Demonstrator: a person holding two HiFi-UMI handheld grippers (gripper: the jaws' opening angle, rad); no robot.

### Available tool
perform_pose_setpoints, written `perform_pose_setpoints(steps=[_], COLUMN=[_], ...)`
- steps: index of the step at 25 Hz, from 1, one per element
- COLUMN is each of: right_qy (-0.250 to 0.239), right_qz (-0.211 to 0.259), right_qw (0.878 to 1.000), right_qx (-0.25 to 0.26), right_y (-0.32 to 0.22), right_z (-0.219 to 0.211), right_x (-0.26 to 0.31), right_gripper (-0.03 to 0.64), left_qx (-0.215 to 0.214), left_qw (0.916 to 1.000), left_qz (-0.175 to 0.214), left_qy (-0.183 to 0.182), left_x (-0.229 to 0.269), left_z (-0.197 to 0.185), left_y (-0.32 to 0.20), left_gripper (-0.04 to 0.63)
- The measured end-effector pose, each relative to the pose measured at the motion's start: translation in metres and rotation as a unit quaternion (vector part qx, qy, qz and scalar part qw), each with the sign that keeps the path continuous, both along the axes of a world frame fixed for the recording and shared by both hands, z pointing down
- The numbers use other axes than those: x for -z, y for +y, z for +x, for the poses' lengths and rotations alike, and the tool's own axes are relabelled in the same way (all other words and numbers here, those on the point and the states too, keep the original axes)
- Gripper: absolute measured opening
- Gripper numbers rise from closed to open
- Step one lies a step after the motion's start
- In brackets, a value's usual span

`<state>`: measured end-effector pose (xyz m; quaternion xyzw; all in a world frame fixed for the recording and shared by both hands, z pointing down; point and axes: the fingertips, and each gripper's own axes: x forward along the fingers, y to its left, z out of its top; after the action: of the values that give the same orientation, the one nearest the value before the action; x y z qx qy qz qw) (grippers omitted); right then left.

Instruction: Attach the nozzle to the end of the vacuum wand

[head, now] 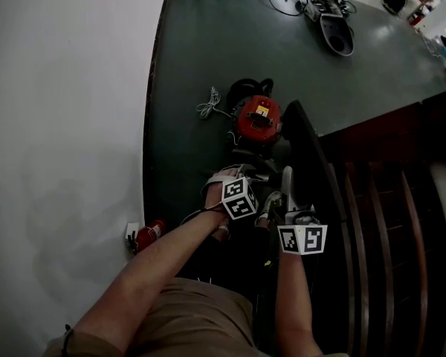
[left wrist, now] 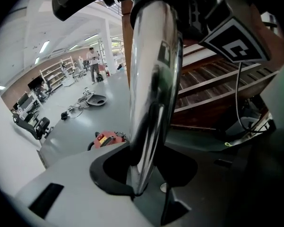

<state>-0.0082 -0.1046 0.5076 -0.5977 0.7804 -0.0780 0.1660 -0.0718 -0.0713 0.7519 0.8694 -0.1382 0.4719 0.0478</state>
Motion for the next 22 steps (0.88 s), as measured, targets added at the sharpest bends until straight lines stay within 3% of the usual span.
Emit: perform_pose_setpoints(steps=[5, 8, 11, 14, 22], right_qy=[-0.002, -0.027, -0.057, -0.057, 0.038], right_qz=[0.006, 0.027, 0.026, 0.011, -0.013], right_qw=[0.998, 0.996, 0.994, 0.995, 0.998], right_qx=[-0.062, -0.087, -0.094, -0.077, -0.057], right_y=[0.005, 0.015, 0.017, 0.011, 0.001], right_z=[0.002, 0.004, 0.011, 0.010, -0.005], right_x=[0.003, 0.001, 0.000, 0.001, 0.006], right_gripper=[0.252, 0.252, 0.252, 0.252, 0.252], left_qx=[0.048, 0.081, 0.041, -0.001, -0.013], left_qw=[0.9988, 0.9966, 0.9990, 0.9995, 0.9993], left_qz=[0.012, 0.010, 0.017, 0.027, 0.025], left_qy=[-0.001, 0.006, -0.002, -0.015, -0.026], left_x=[0.003, 0.003, 0.004, 0.004, 0.002], left_z=[-0.001, -0.009, -0.009, -0.006, 0.001], left_y=[-0.006, -0.016, -0.016, -0.014, -0.011], left_gripper=[0.150, 0.150, 0.146, 0.144, 0.144])
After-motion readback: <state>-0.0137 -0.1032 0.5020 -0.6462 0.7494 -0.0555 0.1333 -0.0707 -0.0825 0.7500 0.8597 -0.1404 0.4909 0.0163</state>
